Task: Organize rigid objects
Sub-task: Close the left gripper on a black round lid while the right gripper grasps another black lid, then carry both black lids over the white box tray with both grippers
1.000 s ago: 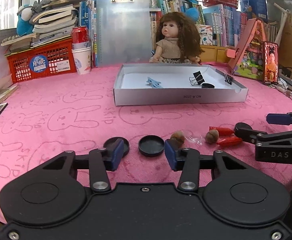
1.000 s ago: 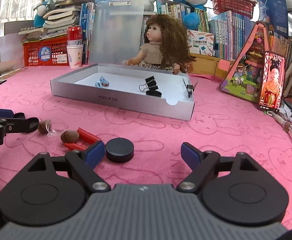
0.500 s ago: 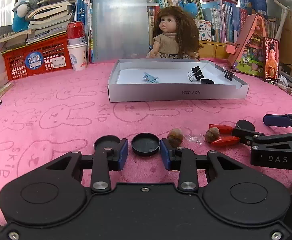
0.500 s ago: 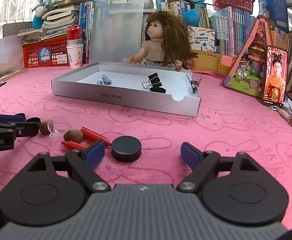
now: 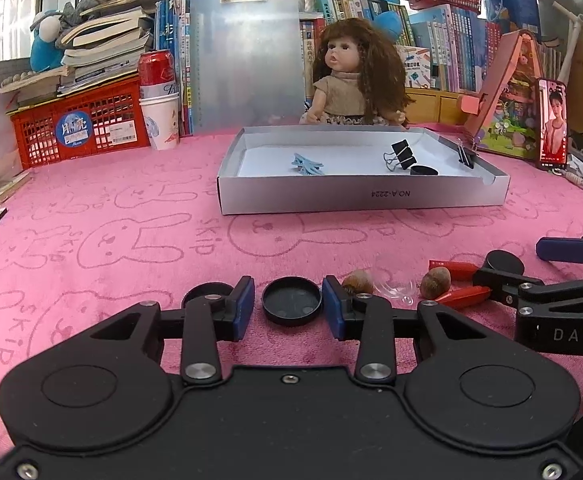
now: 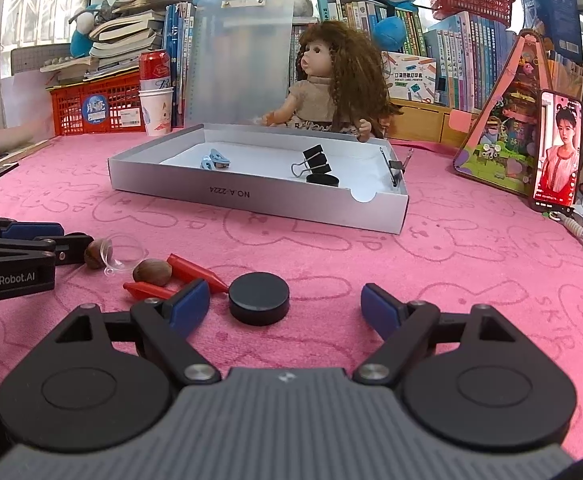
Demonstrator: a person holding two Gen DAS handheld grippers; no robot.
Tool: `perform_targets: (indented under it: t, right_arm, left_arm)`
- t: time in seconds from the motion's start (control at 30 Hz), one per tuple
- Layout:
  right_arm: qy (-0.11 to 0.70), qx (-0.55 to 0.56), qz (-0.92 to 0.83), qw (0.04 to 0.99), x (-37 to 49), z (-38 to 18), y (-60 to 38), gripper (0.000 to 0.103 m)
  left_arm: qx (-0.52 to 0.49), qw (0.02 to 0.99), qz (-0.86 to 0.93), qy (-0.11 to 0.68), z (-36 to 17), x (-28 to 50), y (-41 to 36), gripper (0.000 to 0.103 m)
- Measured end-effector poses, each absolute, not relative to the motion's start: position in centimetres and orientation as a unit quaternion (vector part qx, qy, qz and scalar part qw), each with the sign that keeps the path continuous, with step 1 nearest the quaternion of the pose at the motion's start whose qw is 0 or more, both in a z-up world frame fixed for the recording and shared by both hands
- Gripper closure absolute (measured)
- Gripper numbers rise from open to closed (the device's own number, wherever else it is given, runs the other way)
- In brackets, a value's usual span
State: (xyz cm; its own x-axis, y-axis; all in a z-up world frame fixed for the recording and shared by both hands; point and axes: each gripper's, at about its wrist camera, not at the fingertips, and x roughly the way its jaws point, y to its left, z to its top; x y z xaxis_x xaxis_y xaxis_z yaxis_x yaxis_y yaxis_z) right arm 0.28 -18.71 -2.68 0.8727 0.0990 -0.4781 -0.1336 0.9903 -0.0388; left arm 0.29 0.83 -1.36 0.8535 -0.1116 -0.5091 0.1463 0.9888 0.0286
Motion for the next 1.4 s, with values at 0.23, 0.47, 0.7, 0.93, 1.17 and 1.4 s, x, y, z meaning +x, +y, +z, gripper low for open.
perform_targets:
  t: [0.23,0.47,0.7,0.93,1.17,1.4]
  right_arm:
    - [0.242,-0.038,0.071,0.967,0.0,-2.7,-18.3,0.026]
    - [0.241,-0.041,0.086,0.966,-0.2,-2.5,-17.9,0.044]
    - [0.238,-0.047,0.095,0.965,-0.5,-2.5,-17.1,0.06]
    - [0.239,-0.037,0.094,0.966,-0.5,-2.2,-17.2,0.066]
    - [0.234,-0.038,0.087,0.968,-0.4,-1.7,-17.5,0.066]
    - [0.233,-0.03,0.074,0.969,0.2,-1.2,-18.0,0.066]
  left_arm:
    - [0.031,0.962,-0.065,0.263,-1.3,0.3,0.8,0.067]
    - [0.031,0.961,-0.066,0.266,-1.3,0.4,0.8,0.069]
    - [0.036,0.961,-0.067,0.267,-1.3,0.3,0.7,0.073]
    - [0.035,0.96,-0.065,0.27,-1.2,0.2,0.7,0.073]
    - [0.032,0.961,-0.06,0.267,-0.7,0.0,0.9,0.073]
    - [0.025,0.963,-0.066,0.26,0.4,0.0,1.0,0.073]
